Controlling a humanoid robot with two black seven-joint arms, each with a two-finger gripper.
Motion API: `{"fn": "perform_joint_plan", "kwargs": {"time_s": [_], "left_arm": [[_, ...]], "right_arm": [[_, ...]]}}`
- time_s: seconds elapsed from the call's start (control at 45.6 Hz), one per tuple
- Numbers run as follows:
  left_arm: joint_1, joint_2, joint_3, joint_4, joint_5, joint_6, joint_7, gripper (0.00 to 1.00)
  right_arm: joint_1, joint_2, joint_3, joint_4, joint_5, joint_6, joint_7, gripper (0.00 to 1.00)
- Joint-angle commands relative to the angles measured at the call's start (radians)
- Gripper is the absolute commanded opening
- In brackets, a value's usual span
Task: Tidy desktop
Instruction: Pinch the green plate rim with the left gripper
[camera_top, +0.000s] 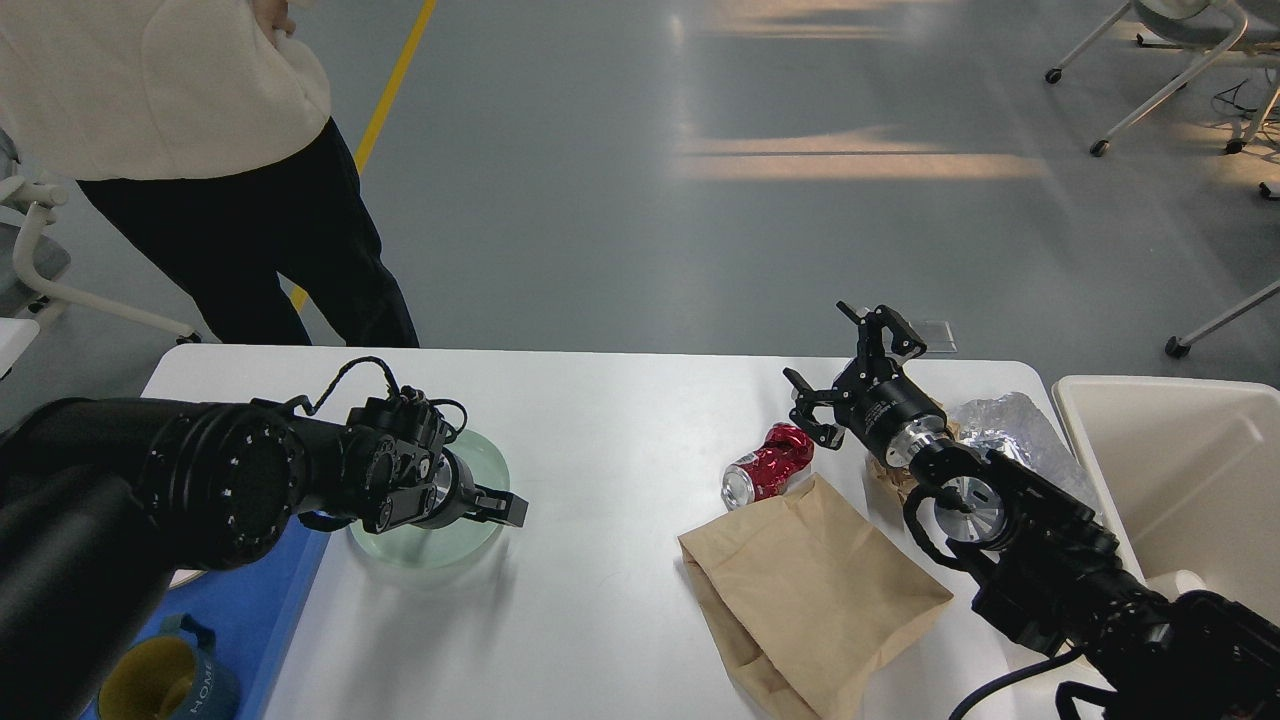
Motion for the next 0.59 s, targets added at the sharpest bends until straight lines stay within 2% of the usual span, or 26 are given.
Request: {"fn": "perform_joint_plan", "kwargs": {"time_s": [0.0,0.175,0.35,0.504,0.57], "left_arm": [[0.004,0.0,0.0,0.002,0.003,0.002,0.0,0.93],[0.007,-0.001,-0.002,0.009,0.003,0.004,0.0,0.84],[0.008,-0.001,-0.005,0.009,0.007,0.001,-0.001,0.68],[0.008,-0.004,0.001,0.005,0.015,-0.013,-0.001,0.4],[0.008,-0.004,0.006,-0.001,0.015,-0.014,-0.001,0.34]], "right_arm": [[0.0,0.001,0.0,0.0,0.0,0.0,0.0,1.0],[0.001,-0.001,0.0,0.0,0.0,0.0,0.001,1.0],[0.0,-0.001,0.0,0.0,0.0,0.0,0.001,1.0],[0.0,-0.001,0.0,0.0,0.0,0.0,0.001,1.0],[0.0,-0.001,0.0,0.0,0.0,0.0,0.001,1.0]]}}
